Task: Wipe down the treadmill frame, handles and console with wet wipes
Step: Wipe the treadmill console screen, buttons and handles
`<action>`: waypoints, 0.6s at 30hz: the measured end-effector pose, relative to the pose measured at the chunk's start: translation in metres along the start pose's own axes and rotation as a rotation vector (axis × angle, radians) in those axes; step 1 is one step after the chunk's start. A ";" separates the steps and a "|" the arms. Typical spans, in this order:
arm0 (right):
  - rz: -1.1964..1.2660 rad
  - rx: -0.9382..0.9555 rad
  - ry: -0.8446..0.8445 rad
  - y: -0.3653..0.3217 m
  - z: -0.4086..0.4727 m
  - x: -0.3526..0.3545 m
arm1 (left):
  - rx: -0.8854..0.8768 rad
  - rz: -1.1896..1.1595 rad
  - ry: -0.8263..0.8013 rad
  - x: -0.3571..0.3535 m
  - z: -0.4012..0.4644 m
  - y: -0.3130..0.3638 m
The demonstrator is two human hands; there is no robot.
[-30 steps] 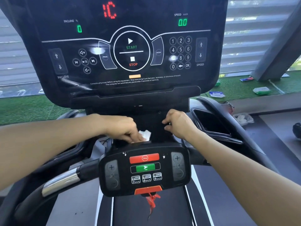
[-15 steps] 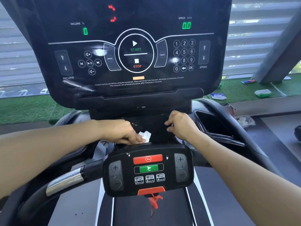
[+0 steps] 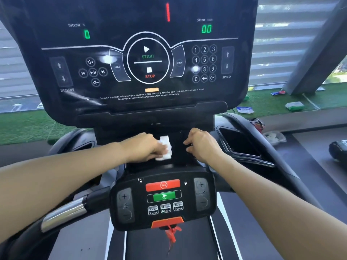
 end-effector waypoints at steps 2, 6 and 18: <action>0.006 -0.013 0.000 0.001 0.001 0.000 | -0.010 -0.040 -0.040 -0.003 -0.006 -0.002; 0.008 -0.029 -0.007 0.002 0.004 -0.001 | 0.145 0.070 0.029 -0.004 0.020 -0.020; 0.021 -0.009 0.002 0.003 0.005 -0.003 | 0.163 -0.038 -0.034 -0.001 -0.021 -0.025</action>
Point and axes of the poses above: each hand's wrist, its own z-axis towards the middle knuckle, its own x-axis out of the back of the hand, y = z × x, the point moved 8 cm from there along z, towards the middle knuckle, and after that the axes turned 14 degrees about y, right-handed, at the moved point
